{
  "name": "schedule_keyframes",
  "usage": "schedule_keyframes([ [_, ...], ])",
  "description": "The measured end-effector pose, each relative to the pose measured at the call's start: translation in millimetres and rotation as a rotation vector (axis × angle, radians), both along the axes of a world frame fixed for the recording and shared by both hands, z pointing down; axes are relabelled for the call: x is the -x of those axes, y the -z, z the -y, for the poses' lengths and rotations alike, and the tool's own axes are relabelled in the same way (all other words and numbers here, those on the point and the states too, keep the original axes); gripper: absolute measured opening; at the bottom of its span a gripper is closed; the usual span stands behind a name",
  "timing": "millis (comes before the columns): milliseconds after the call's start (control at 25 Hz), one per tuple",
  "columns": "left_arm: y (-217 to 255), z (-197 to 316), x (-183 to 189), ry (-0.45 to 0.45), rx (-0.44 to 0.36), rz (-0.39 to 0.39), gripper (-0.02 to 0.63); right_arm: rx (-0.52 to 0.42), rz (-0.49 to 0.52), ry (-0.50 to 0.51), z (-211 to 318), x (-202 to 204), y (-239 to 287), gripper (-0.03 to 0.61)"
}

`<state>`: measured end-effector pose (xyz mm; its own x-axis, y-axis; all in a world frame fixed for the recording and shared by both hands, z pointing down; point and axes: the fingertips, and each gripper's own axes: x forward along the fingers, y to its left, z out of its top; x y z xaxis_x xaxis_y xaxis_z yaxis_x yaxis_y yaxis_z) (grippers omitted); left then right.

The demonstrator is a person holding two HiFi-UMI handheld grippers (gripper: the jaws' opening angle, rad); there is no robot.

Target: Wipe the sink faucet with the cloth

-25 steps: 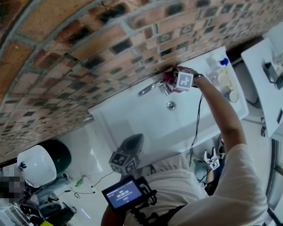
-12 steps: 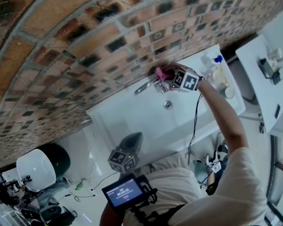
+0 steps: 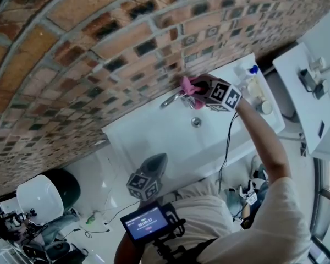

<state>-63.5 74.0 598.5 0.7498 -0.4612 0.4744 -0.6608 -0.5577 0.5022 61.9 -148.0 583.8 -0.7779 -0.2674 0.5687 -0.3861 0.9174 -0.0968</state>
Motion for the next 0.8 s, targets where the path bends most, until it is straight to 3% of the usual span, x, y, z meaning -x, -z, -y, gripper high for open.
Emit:
schedule_keyframes([
  [80,1,1,4,-0.005,-0.004,0.000,-0.006,-0.003,0.069,-0.003,0,12,18,0.055],
  [280,6,4,13,-0.003,-0.015,-0.009,-0.006,-0.023,0.108,0.025,-9,51,37,0.055],
  [640,14,-2,29,-0.007,-0.036,-0.025,-0.006,-0.093,0.041,-0.046,-17,81,35,0.057],
  [800,16,-5,34,-0.005,-0.042,-0.039,-0.006,-0.153,-0.060,-0.074,-20,93,29,0.057],
])
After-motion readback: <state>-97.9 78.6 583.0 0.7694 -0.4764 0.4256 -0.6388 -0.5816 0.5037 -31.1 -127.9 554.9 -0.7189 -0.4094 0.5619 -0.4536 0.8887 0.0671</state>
